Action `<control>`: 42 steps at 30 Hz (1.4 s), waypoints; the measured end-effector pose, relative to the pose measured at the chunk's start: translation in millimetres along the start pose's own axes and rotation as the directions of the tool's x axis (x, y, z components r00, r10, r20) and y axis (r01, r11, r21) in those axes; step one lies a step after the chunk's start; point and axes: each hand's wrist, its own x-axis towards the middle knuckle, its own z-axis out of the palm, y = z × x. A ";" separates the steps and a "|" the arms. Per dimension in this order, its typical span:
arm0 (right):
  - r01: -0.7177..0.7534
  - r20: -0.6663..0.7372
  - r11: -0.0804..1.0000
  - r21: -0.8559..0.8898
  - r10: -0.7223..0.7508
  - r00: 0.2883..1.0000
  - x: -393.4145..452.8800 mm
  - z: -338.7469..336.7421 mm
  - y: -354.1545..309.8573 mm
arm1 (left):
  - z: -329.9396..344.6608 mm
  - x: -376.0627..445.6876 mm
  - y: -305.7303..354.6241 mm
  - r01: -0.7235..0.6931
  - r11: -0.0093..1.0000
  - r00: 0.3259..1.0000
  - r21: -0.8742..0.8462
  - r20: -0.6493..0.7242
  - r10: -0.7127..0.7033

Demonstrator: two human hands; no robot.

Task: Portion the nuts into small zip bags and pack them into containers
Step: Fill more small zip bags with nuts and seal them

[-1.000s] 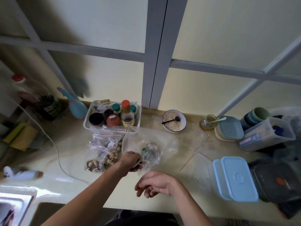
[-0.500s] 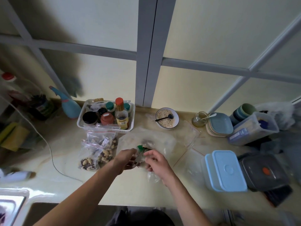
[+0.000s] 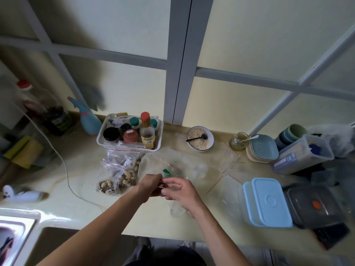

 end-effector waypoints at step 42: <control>0.195 -0.744 0.959 -0.205 -0.282 0.605 -37.8 -78.5 -70.2 | 31.3 10.0 1.1 -0.171 0.884 0.941 0.435 -0.195 0.278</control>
